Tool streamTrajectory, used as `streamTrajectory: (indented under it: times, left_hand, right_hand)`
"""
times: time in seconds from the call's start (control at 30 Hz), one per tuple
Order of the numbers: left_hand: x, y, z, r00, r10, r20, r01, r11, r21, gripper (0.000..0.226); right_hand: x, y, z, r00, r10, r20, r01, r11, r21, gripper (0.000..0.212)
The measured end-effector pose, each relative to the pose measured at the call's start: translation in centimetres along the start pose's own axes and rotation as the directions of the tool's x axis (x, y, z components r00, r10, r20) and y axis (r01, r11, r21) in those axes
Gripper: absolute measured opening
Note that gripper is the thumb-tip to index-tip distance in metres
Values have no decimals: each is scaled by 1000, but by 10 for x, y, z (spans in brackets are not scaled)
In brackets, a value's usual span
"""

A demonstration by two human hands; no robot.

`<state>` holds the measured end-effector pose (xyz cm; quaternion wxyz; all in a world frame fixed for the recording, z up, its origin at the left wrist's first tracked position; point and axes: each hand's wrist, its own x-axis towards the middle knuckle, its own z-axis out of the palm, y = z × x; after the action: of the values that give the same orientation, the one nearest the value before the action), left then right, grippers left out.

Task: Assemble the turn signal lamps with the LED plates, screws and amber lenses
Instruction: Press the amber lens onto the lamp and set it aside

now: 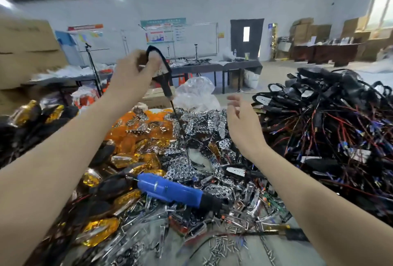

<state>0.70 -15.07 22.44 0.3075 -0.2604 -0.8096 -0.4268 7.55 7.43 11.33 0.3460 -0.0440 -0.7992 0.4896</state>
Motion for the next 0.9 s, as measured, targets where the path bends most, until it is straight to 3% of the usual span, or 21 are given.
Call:
streamTrajectory:
  times: [0.1,0.2,0.27,0.33,0.47,0.5,0.53,0.6,0.7,0.8,0.9]
  left_hand:
    - [9,47,-12,990,143,-19,-142,990,18,35]
    - [10,85,-17,950,268,159,-275,961,29,37]
    - [6,95,-17,895,303,329,-345,935,79,41]
    - [-2,95,-13,855,315,412,-385,918,96,41]
    - [-31,78,11,825,272,495,-354,932,76,25]
    - [-43,71,22,826,250,505,-332,940,77,21]
    - [-57,62,35,831,212,515,-286,956,68,22]
    - [-93,43,59,851,61,522,-128,987,94,46]
    - [-158,15,86,882,-85,464,-6,982,191,57]
    - [-221,-4,100,918,-73,391,-25,970,240,49]
    - [-256,-25,103,918,-72,389,-58,948,313,42]
  right_hand:
    - [-1,-48,9,991,-77,111,48,970,238,35]
    - [1,-96,9,983,-108,146,36,905,425,38]
    - [1,-116,2,985,-68,157,-46,781,623,40]
    - [-8,-119,-7,978,-56,202,-121,636,762,46]
    - [-39,-88,-1,976,-49,214,-138,622,771,36]
    - [-47,-76,6,978,-9,209,-165,578,799,32]
    - [-55,-63,12,975,59,216,-215,509,834,29]
    - [-70,-35,21,943,210,258,-321,370,872,19]
    - [-91,8,25,864,432,259,-389,244,888,13]
    - [-108,40,21,781,562,272,-394,105,913,16]
    - [-121,60,20,744,593,308,-467,132,874,21]
